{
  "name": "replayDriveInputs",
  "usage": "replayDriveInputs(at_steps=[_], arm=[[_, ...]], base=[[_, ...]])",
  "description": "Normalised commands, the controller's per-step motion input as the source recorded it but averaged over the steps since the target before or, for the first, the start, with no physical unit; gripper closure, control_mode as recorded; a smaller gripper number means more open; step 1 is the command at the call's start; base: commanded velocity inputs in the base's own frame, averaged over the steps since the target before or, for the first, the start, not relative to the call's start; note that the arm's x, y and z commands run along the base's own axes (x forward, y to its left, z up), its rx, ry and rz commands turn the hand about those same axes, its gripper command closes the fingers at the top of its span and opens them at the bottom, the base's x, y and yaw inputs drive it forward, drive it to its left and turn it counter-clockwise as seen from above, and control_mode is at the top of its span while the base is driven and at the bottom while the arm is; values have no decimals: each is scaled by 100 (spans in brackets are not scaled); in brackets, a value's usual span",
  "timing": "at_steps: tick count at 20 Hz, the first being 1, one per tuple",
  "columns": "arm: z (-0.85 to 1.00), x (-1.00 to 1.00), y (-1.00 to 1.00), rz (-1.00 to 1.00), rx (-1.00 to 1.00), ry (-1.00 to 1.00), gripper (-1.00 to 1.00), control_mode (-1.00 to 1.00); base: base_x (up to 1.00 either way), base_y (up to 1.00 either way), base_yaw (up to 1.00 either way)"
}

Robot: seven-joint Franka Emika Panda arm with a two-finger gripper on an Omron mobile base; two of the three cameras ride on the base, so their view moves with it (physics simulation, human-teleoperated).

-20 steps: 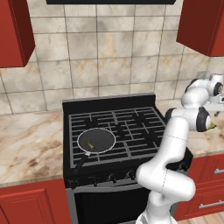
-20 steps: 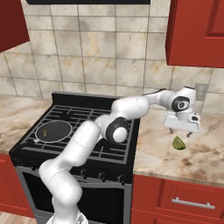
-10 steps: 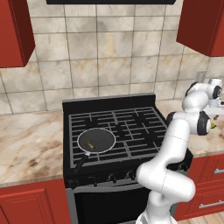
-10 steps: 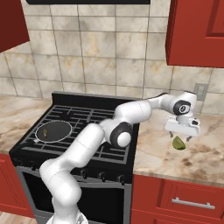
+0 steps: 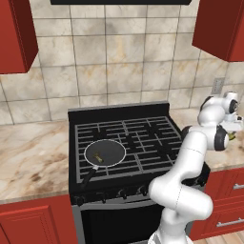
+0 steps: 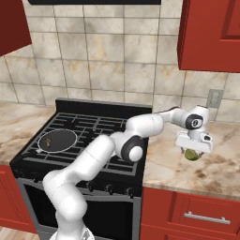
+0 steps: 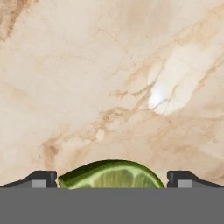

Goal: Put the mushroom and lemon wedge in the pan. Then turn on the front left burner and set the heat to medium.

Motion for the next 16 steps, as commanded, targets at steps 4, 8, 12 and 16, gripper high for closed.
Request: replayDriveInputs(at_steps=[4,8,12,16], arm=[[-28,0,3,0,1,2,100,-100],[-15,0,2,0,1,0,100,-100],[0,0,3,0,0,0,100,-100],[17,0,39,-4,0,0,100,-100]], base=[[0,0,0],[0,0,0],[0,0,0],[0,0,0]])
